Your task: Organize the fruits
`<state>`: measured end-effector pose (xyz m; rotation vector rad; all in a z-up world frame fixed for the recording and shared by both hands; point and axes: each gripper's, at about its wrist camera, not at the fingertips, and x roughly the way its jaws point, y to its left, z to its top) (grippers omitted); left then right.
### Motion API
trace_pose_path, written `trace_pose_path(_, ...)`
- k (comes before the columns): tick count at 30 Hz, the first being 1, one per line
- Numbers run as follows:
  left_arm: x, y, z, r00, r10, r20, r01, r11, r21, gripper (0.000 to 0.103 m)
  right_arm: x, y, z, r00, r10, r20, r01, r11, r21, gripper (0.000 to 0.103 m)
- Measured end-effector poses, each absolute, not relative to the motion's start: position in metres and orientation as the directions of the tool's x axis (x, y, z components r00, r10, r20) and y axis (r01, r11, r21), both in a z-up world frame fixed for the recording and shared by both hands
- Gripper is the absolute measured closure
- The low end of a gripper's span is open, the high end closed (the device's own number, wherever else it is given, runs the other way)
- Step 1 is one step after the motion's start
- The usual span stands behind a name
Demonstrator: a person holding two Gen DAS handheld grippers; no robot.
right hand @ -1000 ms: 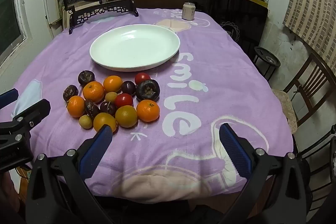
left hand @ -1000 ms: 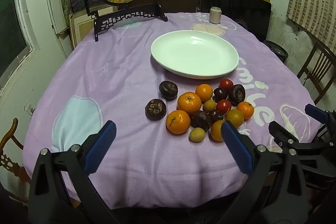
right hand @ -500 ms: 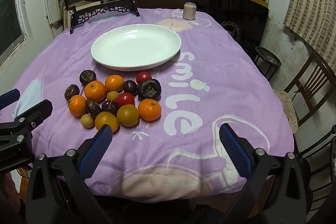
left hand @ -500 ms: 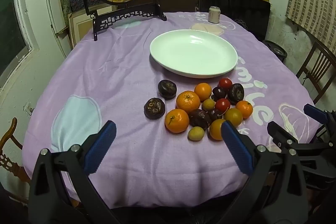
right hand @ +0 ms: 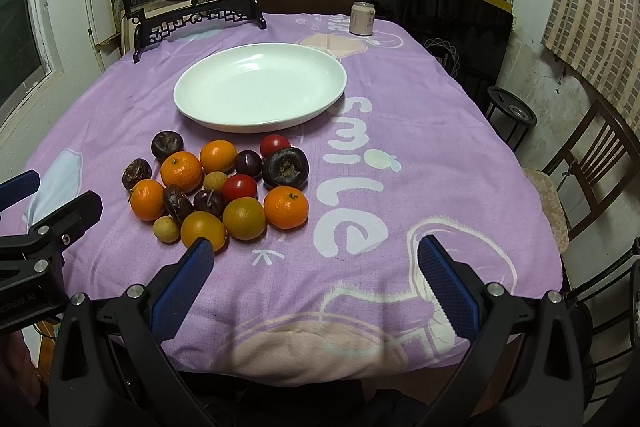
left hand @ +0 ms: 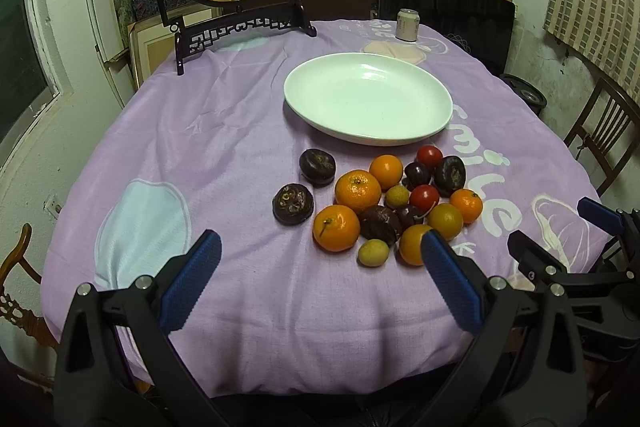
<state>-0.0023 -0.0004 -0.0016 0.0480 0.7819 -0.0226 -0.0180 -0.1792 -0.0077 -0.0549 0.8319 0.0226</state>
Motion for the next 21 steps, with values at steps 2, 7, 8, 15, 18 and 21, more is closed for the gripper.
trace_pose_path(2,-0.0024,-0.0004,-0.0017,0.709,-0.004,-0.705,0.039,0.999,0.034,0.002,-0.0178,-0.18,-0.0074,0.673,-0.001,-0.74,-0.042,0.998,-0.039,0.001)
trace_pose_path(7,-0.0024,-0.0006,-0.0018,0.708,-0.004,-0.706,0.038,0.999,0.033,0.002,-0.0176,-0.1795,-0.0078,0.672,0.0,-0.741,-0.043,0.998,-0.039,0.001)
trace_pose_path(8,-0.0024,-0.0008,-0.0019,0.708,-0.004,-0.706,0.039,0.999,0.034,0.002,-0.0176,-0.1792,-0.0079,0.672,-0.001,-0.741,-0.043,0.998,-0.039,0.001)
trace_pose_path(15,-0.0018,-0.0004,-0.0018,0.706,-0.004,-0.708,0.039,0.999,0.033,0.002,-0.0172,-0.1794,-0.008,0.671,0.0,-0.742,-0.042,0.998,-0.039,0.001)
trace_pose_path(18,-0.0016,-0.0001,-0.0018,0.706,-0.005,-0.708,0.04,0.999,0.032,0.002,-0.0172,-0.1793,-0.008,0.67,0.0,-0.742,-0.042,0.998,-0.039,0.001)
trace_pose_path(21,-0.0013,0.0001,-0.0016,0.705,-0.006,-0.709,0.039,0.999,0.031,0.002,-0.0171,-0.1792,-0.0081,0.67,0.0,-0.742,-0.043,0.998,-0.038,0.001)
